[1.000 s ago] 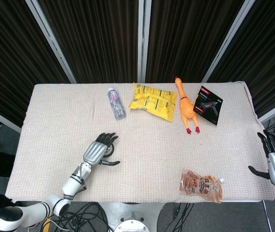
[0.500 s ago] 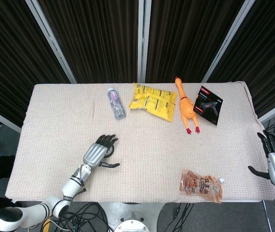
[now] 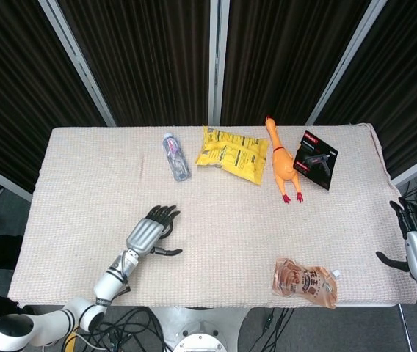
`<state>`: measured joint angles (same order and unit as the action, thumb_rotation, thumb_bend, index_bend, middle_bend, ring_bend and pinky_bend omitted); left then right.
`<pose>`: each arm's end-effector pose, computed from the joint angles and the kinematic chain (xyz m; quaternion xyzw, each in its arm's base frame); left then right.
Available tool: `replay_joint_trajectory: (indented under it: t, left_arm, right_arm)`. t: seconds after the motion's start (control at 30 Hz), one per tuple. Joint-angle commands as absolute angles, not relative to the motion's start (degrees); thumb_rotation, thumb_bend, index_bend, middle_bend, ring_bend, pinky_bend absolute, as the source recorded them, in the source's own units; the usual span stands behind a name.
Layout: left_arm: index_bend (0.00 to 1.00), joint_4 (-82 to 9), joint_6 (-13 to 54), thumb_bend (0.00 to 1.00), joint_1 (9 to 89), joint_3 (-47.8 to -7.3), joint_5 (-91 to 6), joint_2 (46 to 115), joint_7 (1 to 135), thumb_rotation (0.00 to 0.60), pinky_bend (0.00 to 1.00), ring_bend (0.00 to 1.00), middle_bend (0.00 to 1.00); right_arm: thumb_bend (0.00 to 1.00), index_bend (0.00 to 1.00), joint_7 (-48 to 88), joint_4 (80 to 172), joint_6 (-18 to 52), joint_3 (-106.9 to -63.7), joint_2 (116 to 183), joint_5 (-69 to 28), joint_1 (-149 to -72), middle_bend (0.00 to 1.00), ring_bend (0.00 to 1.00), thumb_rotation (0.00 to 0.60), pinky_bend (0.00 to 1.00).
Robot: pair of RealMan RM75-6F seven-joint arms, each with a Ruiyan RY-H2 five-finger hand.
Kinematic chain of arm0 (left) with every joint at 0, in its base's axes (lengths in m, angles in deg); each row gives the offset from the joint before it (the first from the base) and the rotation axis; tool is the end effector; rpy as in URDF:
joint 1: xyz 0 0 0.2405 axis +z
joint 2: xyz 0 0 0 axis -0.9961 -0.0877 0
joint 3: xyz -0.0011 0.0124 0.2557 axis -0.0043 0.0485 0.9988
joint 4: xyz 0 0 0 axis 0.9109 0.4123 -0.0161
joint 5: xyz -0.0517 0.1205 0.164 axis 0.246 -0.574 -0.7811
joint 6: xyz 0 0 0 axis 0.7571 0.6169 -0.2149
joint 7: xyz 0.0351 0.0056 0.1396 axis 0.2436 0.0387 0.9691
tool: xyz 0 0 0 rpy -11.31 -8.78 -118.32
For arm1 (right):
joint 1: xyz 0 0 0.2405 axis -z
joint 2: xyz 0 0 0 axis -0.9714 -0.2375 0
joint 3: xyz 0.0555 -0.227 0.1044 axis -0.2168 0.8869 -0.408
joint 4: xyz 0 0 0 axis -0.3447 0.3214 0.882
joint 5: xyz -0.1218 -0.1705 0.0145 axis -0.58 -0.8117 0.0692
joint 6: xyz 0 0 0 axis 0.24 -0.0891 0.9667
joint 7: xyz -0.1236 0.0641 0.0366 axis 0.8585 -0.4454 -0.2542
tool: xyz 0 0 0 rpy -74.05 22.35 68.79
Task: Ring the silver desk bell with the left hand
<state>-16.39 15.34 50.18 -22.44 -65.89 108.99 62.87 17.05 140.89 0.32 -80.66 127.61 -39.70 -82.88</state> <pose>-0.1932 0.2984 -0.1175 -0.7385 -0.4086 -0.4028 0.3540 -0.3275 -0.2020 0.1809 0.5799 -0.3964 0.3786 0.6028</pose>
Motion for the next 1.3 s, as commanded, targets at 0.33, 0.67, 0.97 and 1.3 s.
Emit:
replay_joint_trajectory:
  t: [0.33,0.67,0.97,1.3]
  left_arm:
    - [0.03,-17.7,14.9,0.0,50.1,-22.5,-65.3,107.8,63.3,0.122,0.0,0.0,0.0]
    - [0.03,-17.6,17.8,0.0,50.0,-23.6,-66.1,107.6,63.4,0.121,0.0,0.0,0.0]
    - [0.03,-30.0,27.5,0.0,54.4,-25.7,-65.5,96.5,71.5,0.122,0.0,0.0,0.0]
    - [0.03,-42.6,39.3,0.0,67.9,-22.2,-61.4,82.1,77.2,0.124,0.0,0.0,0.0]
  right_arm:
    - [0.0,0.0,17.5,141.1,0.9,-80.5,127.7,-39.7,-83.1,0.0,0.0,0.6,0.0]
    - [0.0,0.0,17.3,141.5,0.5,-80.7,127.7,-40.0,-83.2,0.0,0.0,0.6,0.0]
    - [0.0,0.0,16.6,141.5,0.0,-80.3,127.8,-41.2,-83.1,0.0,0.0,0.6,0.0]
    - [0.0,0.0,15.9,140.3,1.0,-79.9,129.9,-42.7,-84.3,0.0,0.0,0.6,0.0]
